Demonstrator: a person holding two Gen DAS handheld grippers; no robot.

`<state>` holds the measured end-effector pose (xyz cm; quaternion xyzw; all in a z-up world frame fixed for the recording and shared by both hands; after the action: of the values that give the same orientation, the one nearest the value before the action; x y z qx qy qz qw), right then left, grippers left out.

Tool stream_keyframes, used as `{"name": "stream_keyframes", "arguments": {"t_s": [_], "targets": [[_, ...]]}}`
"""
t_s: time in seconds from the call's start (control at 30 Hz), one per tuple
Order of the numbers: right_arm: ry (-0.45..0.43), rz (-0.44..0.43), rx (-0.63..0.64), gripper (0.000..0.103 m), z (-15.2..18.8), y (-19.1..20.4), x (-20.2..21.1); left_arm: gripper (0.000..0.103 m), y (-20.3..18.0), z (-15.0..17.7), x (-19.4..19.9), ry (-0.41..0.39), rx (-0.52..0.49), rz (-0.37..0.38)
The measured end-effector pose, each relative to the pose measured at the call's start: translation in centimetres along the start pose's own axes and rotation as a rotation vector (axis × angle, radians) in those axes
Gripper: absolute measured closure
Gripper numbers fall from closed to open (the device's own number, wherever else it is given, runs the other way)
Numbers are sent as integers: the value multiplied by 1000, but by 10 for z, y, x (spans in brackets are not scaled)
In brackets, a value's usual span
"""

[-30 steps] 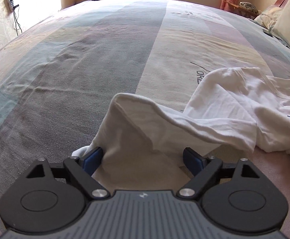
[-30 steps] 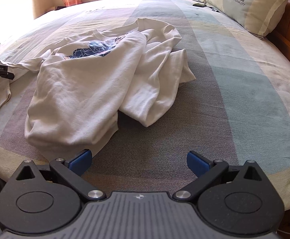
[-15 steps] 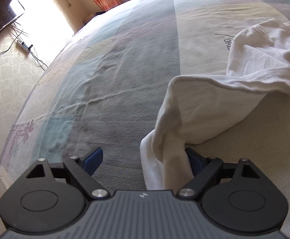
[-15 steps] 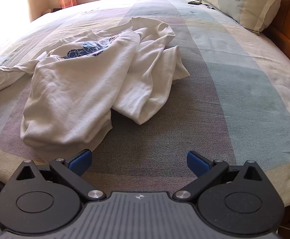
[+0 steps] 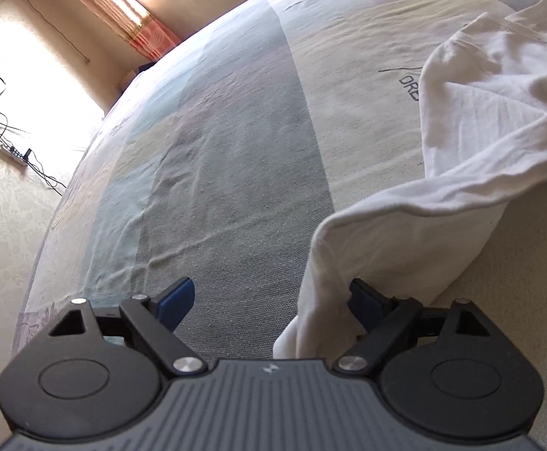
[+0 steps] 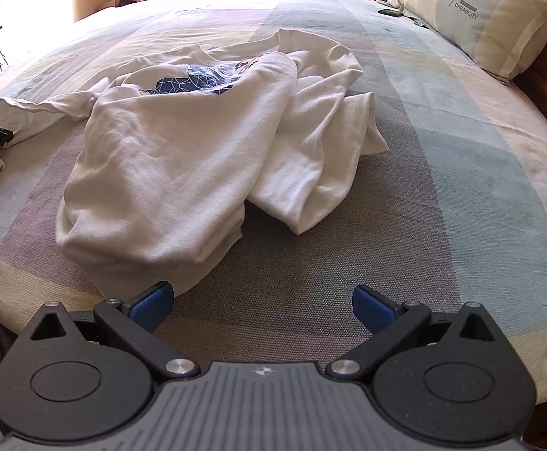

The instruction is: Fold clothes

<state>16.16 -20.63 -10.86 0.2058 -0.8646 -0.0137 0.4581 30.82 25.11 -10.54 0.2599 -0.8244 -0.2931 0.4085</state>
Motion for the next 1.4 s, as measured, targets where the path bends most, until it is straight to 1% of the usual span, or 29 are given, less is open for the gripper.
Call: {"name": "stream_keyframes", "arguments": {"t_s": [0.1,0.13,0.33,0.43,0.53,0.57,0.67,0.8,0.87,0.97,1.07,1.17,1.27,1.3,1.4], "targets": [[4,13,-7,0,-1,-3,-3,17,19,-3,-5,-10,47,-119],[4,14,-12,0,-1,-4,-4,19,26,-4,-7,-11,71,-145],[13,17,-5,0,-1,-3,-10,19,67,-20,-14,-50,181,-262],[25,16,-5,0,-1,-3,-14,19,82,-38,-14,-93,180,-312],[30,22,-5,0,-1,-4,-16,18,94,-55,-7,-158,173,-373],[31,24,-6,0,-2,-4,-16,18,96,-56,-6,-168,163,-382],[31,30,-12,0,-2,-5,-17,18,96,-51,-16,-142,134,-363],[35,36,-11,0,-3,-5,-19,18,87,-17,-48,-12,102,-310],[36,38,-6,0,-4,-4,-20,18,90,4,-61,50,101,-319],[37,41,2,0,-6,-4,-21,18,111,17,-70,91,162,-329],[37,43,-2,0,-7,-4,-24,18,134,17,-73,93,241,-327],[38,47,-7,0,-9,-3,-26,18,154,8,-70,63,271,-379],[39,59,3,0,-10,0,-26,18,168,1,-63,25,272,-450],[40,62,6,0,-10,0,-26,18,171,0,-62,18,272,-458],[43,69,10,0,-12,1,-27,18,169,8,-72,60,254,-410]]}}
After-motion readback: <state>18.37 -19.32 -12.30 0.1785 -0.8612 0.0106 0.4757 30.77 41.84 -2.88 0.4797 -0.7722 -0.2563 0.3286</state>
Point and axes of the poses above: each gripper's, at about its wrist camera, not at the fingertips, and x roughly against the way its jaws point, y to its left, z to its underside, the point moved 7 cm from there along -x, roughly the way its jaws point, and after that the axes turned 14 degrees about -z, right-handed, at the moved point
